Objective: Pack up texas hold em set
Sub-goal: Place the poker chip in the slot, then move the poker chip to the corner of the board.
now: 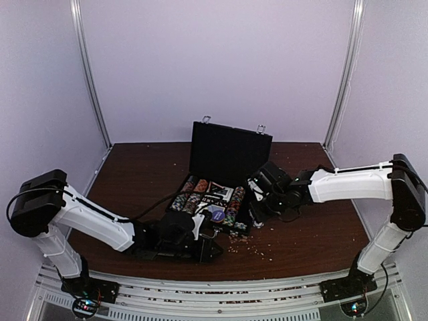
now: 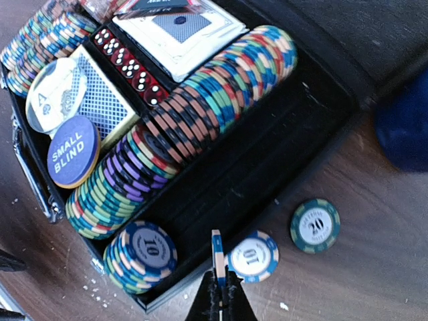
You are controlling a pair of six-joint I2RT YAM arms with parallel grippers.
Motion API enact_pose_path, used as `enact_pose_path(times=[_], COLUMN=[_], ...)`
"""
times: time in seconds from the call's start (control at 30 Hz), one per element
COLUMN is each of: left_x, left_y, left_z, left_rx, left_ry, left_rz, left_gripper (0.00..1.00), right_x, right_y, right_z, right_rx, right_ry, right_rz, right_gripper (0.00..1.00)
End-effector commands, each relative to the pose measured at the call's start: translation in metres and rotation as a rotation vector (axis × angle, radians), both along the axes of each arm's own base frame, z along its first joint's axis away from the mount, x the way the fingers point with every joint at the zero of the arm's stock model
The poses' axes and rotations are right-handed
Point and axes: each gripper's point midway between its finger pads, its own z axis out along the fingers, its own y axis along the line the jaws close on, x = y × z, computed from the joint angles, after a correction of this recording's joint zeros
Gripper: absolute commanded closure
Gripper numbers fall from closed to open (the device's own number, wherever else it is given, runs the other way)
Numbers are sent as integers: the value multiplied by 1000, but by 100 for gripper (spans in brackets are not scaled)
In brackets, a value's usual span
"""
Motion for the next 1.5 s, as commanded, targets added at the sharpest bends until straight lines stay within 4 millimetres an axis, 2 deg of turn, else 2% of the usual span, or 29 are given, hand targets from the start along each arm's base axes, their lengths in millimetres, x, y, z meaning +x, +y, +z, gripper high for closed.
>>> enact_pose_path(times=[0.0,0.17,0.4,0.7,0.87,1.0,1.1,1.17,1.27,1.47], left_x=[2,2,1,-1,-2,-2,-1,-1,0,0], left_y=[2,4,4,2,-1,-2,-2,-2,-2,-2], left_z=[0,-2,-8,-13,-15,-15,-15,-14,-13,-15], left_rx=[-3,5,18,29,32,33,33,32,34,39], left_ry=[-10,-9,1,7,10,9,8,7,5,7], left_rz=[18,21,16,2,-10,-12,-11,-8,-8,-7], left_gripper=[52,53,54,54,55,55,54,54,55,55], right_x=[13,13,-12,-24,-26,-25,-17,-6,9,25], right_y=[7,22,40,52,48,48,41,27,4,-27], right_z=[0,0,-12,-1,-2,7,13,12,6,-13], right_rx=[-110,-90,-63,-11,-23,2,14,12,20,1], right_ry=[-44,-42,27,19,33,9,-26,-42,-45,-21], right_rz=[135,211,335,389,379,357,278,185,38,-189], right_gripper=[100,100,100,100,83,75,72,70,69,66])
